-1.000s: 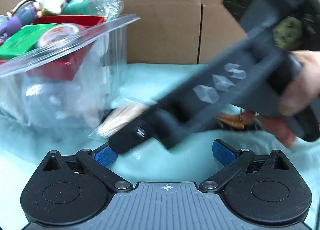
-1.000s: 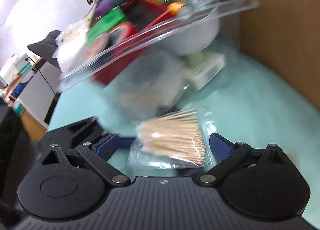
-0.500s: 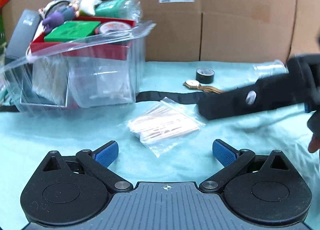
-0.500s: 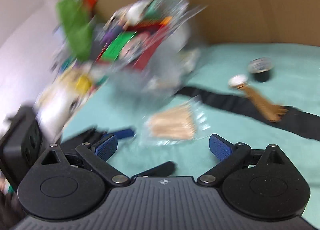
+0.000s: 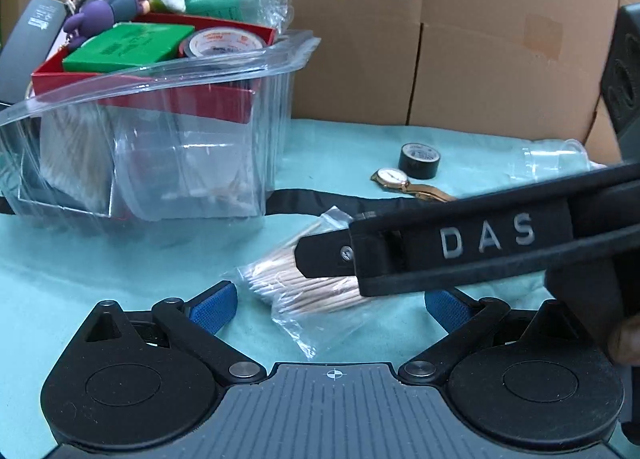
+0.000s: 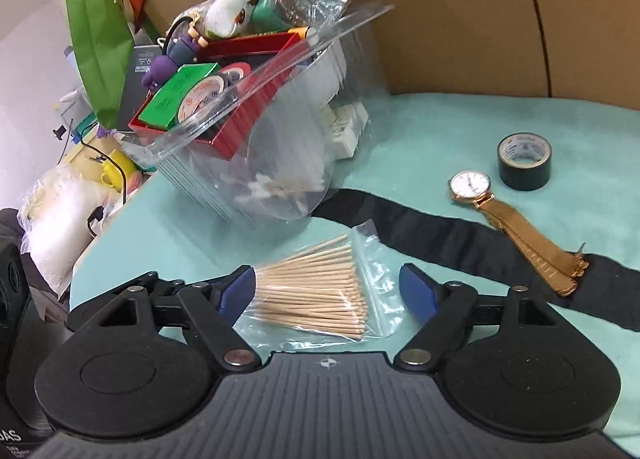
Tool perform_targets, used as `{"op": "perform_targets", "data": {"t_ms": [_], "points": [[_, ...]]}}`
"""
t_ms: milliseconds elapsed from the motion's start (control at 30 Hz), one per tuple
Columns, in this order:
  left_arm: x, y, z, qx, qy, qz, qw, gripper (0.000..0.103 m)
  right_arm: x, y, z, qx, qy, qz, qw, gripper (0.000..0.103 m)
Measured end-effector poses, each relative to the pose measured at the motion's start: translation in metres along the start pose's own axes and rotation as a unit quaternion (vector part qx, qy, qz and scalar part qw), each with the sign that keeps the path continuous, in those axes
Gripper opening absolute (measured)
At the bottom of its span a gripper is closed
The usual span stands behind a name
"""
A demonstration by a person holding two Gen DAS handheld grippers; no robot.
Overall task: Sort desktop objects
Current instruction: 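Close the right tool on the toothpick bag while the left tool grips its other end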
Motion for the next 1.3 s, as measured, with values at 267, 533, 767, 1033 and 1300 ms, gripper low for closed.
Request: {"op": "perform_targets", "data": {"t_ms": [267, 533, 767, 1033, 1300], "points": [[0.006, 0.002, 0.009, 0.031, 0.009, -0.019, 0.9993, 0.103, 0.001, -0.005, -0.01, -0.029, -0.032, 0.001, 0.999, 0.078], [0.008, 0.002, 0.008, 0.033, 0.005, -0.019, 0.9992, 0.103, 0.0, -0.011, -0.017, -0.026, -0.031, -0.007, 0.999, 0.06], [0.006, 0.001, 0.009, 0.039, 0.003, -0.018, 0.9991, 0.103, -0.004, -0.014, -0.019, -0.003, -0.031, -0.005, 1.0, 0.058], [0.003, 0.0, 0.015, 0.053, -0.003, -0.015, 0.9985, 0.103, -0.013, -0.022, -0.017, 0.029, -0.027, 0.003, 0.999, 0.058], [-0.004, -0.003, 0.025, 0.067, -0.016, -0.011, 0.9976, 0.103, -0.027, -0.035, -0.015, 0.06, -0.023, 0.02, 0.998, 0.059]]}}
Point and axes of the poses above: each gripper's, at about its wrist camera, not at the fingertips, and x roughly the way its jaws point, z to its right, y to its top, the point moved 6 cm from there along x, roughly the way its jaws point, and after that the axes turned 9 degrees about x, right-handed, at the moved point
